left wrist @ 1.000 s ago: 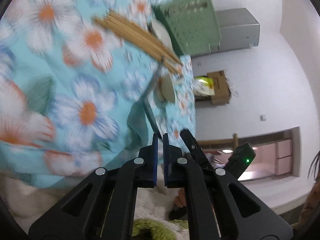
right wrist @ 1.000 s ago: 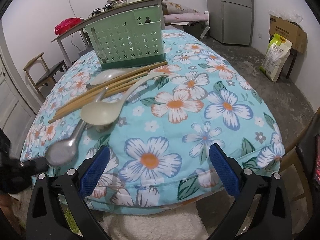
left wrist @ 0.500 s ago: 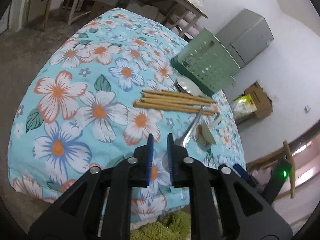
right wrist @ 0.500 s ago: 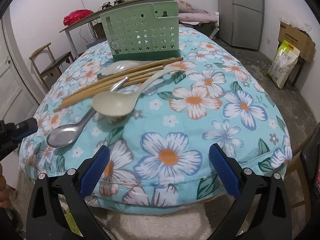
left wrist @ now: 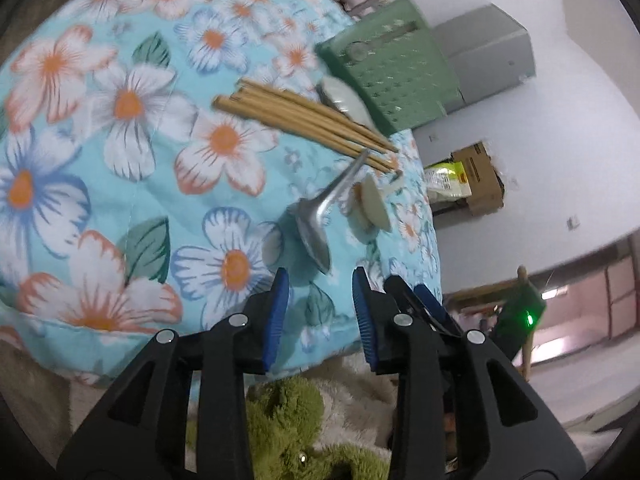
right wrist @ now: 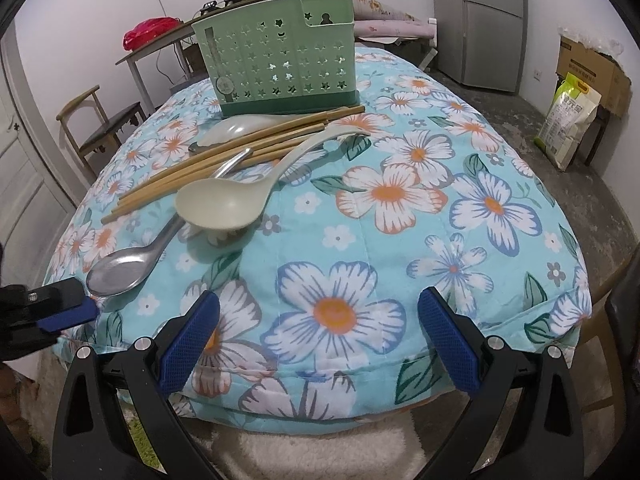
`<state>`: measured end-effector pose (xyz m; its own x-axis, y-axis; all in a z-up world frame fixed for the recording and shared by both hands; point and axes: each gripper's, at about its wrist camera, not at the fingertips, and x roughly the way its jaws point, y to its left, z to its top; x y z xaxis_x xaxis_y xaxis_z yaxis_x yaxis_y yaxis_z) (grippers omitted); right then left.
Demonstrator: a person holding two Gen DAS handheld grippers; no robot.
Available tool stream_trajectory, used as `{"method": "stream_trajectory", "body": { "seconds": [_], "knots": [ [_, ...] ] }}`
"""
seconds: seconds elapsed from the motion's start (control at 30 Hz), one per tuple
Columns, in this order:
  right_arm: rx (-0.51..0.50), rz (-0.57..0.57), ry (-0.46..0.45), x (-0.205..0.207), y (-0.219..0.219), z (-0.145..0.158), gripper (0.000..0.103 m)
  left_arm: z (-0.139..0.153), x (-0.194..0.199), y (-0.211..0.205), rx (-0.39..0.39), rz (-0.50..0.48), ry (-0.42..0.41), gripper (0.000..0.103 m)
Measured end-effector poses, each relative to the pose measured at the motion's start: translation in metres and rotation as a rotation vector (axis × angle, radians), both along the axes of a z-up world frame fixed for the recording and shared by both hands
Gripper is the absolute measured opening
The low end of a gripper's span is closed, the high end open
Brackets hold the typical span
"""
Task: Organize utensils
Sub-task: 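Close the right tool on the cream ladle's handle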
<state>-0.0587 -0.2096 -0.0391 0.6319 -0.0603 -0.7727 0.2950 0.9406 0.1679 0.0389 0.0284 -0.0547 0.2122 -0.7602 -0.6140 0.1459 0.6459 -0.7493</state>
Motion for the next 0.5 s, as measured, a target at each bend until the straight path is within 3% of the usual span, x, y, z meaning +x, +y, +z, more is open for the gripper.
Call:
{"method": "stream_trajectory", "body": {
  "seconds": [0.17,0.37,0.5],
  "knots": [
    [-0.005,0.006,-0.027,-0.001,0.001,0.004,0.097,-0.011,0.01,-0.005,-0.023,0.042,0.04,0.027],
    [-0.086,0.081,-0.092,0.002,0.019,0.016,0.097,-0.004,0.014,-0.012,0.036,0.053,-0.016,0.008],
    [-0.181,0.154,-0.117,0.008,0.037,0.021,0.084,0.008,0.014,-0.005,0.08,0.064,-0.079,0.002]
  ]
}}
